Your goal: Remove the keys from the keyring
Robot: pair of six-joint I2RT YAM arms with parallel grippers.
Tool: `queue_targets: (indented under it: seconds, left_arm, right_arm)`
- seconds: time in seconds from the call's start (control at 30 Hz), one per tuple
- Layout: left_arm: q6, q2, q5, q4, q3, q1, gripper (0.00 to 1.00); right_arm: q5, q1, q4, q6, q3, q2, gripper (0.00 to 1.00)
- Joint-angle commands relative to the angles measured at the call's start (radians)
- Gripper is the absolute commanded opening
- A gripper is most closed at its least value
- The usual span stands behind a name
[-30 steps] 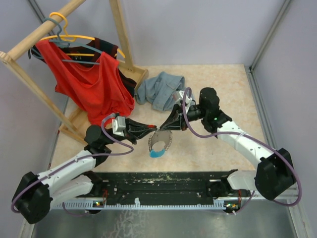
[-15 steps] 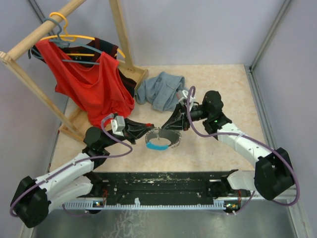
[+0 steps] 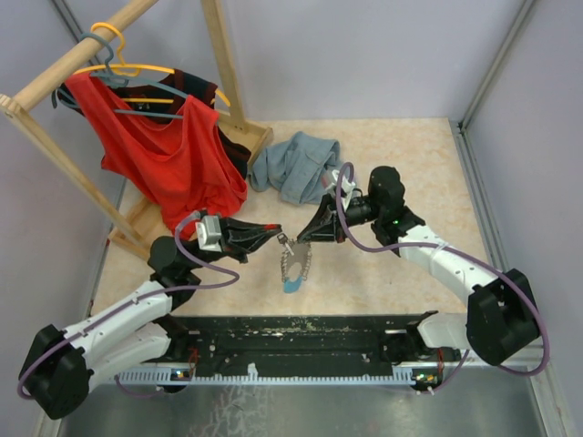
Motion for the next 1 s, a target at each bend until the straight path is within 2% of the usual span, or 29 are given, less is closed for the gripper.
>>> queue_targets:
  seconds: [0.0,0.17,0.37,0.47,0.6,0.73,0.83,0.97]
  left_arm:
    - [-0.003,-0.031,-0.048,0.057,0.008,0.013,0.0]
    - [-0.025,-0.058,-0.092,0.112,-0.011,0.014,0.0]
    - [-0.033,-0.048,-0.192,0.07,-0.025,0.017,0.0]
    - [-0.079,-0.014,-0.267,0.058,-0.052,0.021,0.01]
    - [-0.215,0.11,-0.318,0.105,-0.08,0.044,0.03]
    - [-0.298,0.291,-0.283,0.174,-0.031,0.068,0.03]
    - [-0.328,0.401,-0.349,0.096,0.036,0.078,0.03]
    - [-0.455,0.46,-0.551,-0.125,0.102,0.107,0.03]
  right_arm:
    - [-0.015,-0.005,0.033,-0.026,0.05,-0.009,0.0]
    - [0.01,-0.005,-0.07,-0.103,0.07,-0.006,0.0]
    - [0.076,-0.007,-0.381,-0.349,0.155,-0.005,0.0]
    - [0.106,-0.022,-0.463,-0.417,0.186,-0.012,0.0]
    - [0.116,-0.061,-0.528,-0.448,0.215,-0.023,0.0]
    - [0.119,-0.111,-0.559,-0.453,0.235,-0.041,0.0]
    - [0.118,-0.15,-0.559,-0.445,0.238,-0.054,0.0]
    - [0.112,-0.18,-0.56,-0.44,0.238,-0.061,0.0]
